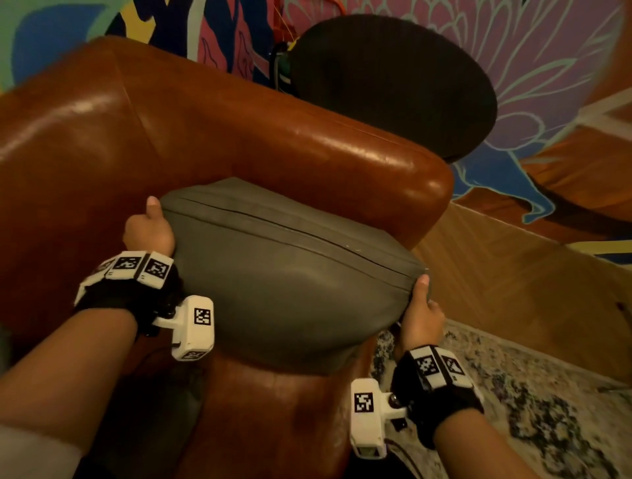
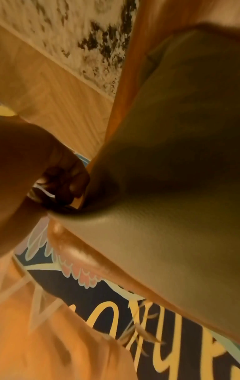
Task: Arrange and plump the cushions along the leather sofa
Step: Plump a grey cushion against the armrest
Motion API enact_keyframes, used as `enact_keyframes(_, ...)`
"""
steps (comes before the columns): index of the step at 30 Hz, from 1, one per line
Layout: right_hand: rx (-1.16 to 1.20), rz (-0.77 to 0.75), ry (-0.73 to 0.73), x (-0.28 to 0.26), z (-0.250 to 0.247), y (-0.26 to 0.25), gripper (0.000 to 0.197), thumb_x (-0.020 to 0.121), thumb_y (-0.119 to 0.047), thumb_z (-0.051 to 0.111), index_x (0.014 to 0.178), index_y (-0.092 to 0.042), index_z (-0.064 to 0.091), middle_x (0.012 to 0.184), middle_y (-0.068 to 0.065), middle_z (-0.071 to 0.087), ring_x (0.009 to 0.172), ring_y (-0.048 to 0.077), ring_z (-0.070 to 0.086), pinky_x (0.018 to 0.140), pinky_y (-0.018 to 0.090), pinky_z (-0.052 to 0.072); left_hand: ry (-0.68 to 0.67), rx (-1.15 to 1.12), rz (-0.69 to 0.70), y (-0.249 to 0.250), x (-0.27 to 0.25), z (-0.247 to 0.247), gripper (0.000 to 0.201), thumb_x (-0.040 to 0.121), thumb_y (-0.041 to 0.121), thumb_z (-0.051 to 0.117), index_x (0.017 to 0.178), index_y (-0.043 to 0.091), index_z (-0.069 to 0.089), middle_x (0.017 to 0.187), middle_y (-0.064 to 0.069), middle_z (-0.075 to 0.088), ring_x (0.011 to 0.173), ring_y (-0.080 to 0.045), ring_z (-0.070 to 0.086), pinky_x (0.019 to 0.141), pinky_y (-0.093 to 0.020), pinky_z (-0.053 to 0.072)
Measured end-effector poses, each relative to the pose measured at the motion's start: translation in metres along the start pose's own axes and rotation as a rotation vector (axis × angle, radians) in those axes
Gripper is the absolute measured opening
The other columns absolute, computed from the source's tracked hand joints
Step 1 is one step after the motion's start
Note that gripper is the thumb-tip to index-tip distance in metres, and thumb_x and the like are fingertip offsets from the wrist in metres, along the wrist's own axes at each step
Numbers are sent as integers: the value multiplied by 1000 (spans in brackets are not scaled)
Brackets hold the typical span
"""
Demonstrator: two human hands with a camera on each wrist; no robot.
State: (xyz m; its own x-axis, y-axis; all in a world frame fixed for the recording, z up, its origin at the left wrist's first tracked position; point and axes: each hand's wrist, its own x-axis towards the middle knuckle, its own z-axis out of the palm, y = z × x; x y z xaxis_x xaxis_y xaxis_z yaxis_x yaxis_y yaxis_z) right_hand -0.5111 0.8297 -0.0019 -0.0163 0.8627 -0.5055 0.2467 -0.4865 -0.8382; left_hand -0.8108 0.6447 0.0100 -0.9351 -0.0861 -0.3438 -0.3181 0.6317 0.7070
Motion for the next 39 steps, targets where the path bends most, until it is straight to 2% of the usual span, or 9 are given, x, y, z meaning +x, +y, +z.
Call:
enact_keyframes(3, -11, -73, -31, -12, -3, 7, 43, 101, -48, 43, 98, -12, 64, 90, 4, 68, 84, 23, 66, 83, 43, 55, 62, 53, 106, -3, -8, -8, 64, 104, 43, 25, 122, -11, 56, 131, -34, 52, 122, -47, 47, 98, -46, 36)
enact_keyframes(7, -64, -163, -25, -12, -10, 7, 45, 104, -40, 43, 69, -12, 51, 59, 7, 54, 54, 23, 52, 57, 30, 46, 95, 52, 197, -9, -4, -10, 63, 104, 41, 28, 113, -14, 57, 121, -38, 55, 117, -50, 48, 94, -50, 37)
enact_keyframes(15, 64, 149, -138, 14, -8, -28, 39, 94, -61, 46, 96, -23, 58, 97, 0, 65, 91, 23, 61, 82, 41, 49, -80, -99, -35, 19, -2, -15, 78, 99, 59, 25, 143, -4, 36, 151, -23, 35, 138, -38, 35, 111, -41, 26)
enact_keyframes(21, -160, 42, -102, 40, -6, -46, 35, 96, -42, 57, 80, -11, 63, 107, 17, 68, 91, 30, 61, 100, 55, 49, -47, -85, 94, 31, 33, -8, 47, 92, 39, 61, 87, -8, 63, 94, -27, 60, 96, -41, 59, 77, -40, 37)
enact_keyframes(27, -89, 62, -165, 40, -9, -45, 30, 99, -39, 54, 85, -13, 61, 99, 10, 65, 83, 22, 60, 86, 43, 49, -29, -126, -43, 41, 36, -4, 61, 91, 39, 61, 129, -8, 51, 136, -23, 54, 123, -39, 51, 102, -41, 39)
enact_keyframes(31, -81, 62, -208, 30, -17, -40, 49, 98, -59, 41, 102, -17, 65, 99, 6, 68, 89, 24, 63, 67, 35, 49, -72, -113, -62, 31, 26, -14, 80, 97, 61, 30, 143, -4, 36, 150, -23, 38, 136, -39, 39, 112, -44, 30)
enact_keyframes(33, -141, -21, -247, 23, -21, -30, 60, 93, -70, 35, 95, -19, 67, 95, 8, 71, 83, 26, 64, 63, 35, 49, -56, -9, -4, 23, 14, -19, 82, 99, 60, 23, 135, -9, 45, 143, -30, 44, 131, -44, 42, 107, -46, 32)
enact_keyframes(36, -250, -114, -190, 22, -25, -13, 106, 55, -101, 35, 81, -5, 70, 82, 21, 71, 79, 41, 66, 75, 52, 53, 39, 133, 163, 15, 0, -16, 74, 101, 52, 27, 105, -14, 61, 119, -38, 57, 115, -49, 50, 94, -49, 38)
enact_keyframes(39, -261, -141, -173, 26, -25, -7, 95, 65, -90, 34, 74, -2, 66, 73, 24, 65, 67, 37, 61, 71, 54, 52, 84, 138, 269, 13, -3, -13, 70, 102, 51, 28, 90, -10, 61, 107, -38, 60, 108, -49, 53, 89, -49, 39)
